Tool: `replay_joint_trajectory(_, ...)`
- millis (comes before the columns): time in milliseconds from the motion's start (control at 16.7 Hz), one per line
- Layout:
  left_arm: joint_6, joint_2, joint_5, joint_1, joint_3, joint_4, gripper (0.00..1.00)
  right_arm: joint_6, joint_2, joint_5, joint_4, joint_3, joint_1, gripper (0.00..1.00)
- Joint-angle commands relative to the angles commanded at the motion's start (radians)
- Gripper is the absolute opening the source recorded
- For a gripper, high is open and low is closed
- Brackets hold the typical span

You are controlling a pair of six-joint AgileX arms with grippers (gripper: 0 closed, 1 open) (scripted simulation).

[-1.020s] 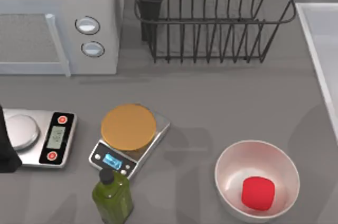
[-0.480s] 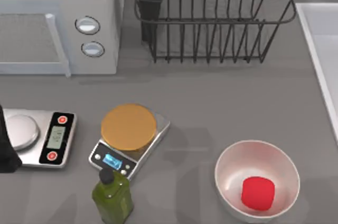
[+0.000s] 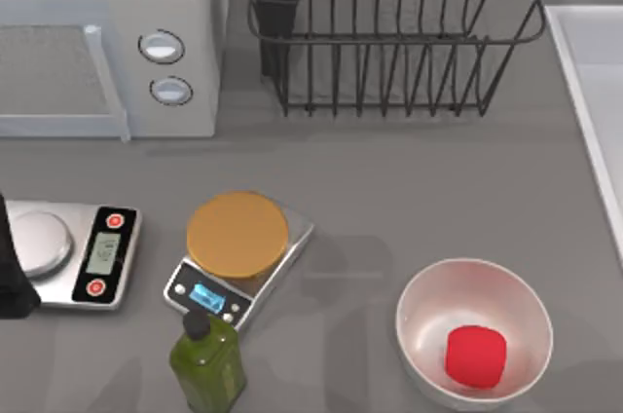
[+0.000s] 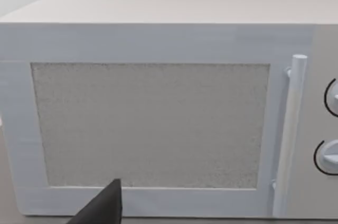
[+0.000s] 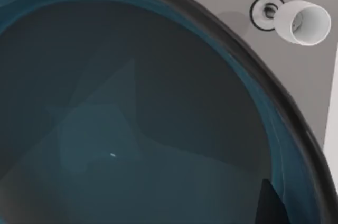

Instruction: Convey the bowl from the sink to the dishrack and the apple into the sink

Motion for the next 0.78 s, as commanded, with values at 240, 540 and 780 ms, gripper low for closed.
replay_joint_trajectory(240,0.0,0.0,0.0,0.0,0.0,0.0,1.0,0.04,0.014,0.034,0.052,0.011,0.062,0.0)
replay_joint_trajectory(540,0.0,0.0,0.0,0.0,0.0,0.0,1.0,0.208,0.064,0.187,0.292,0.05,0.374,0.0)
replay_joint_trajectory(780,0.0,0.0,0.0,0.0,0.0,0.0,1.0,0.383,0.106,0.363,0.586,0.075,0.753,0.0)
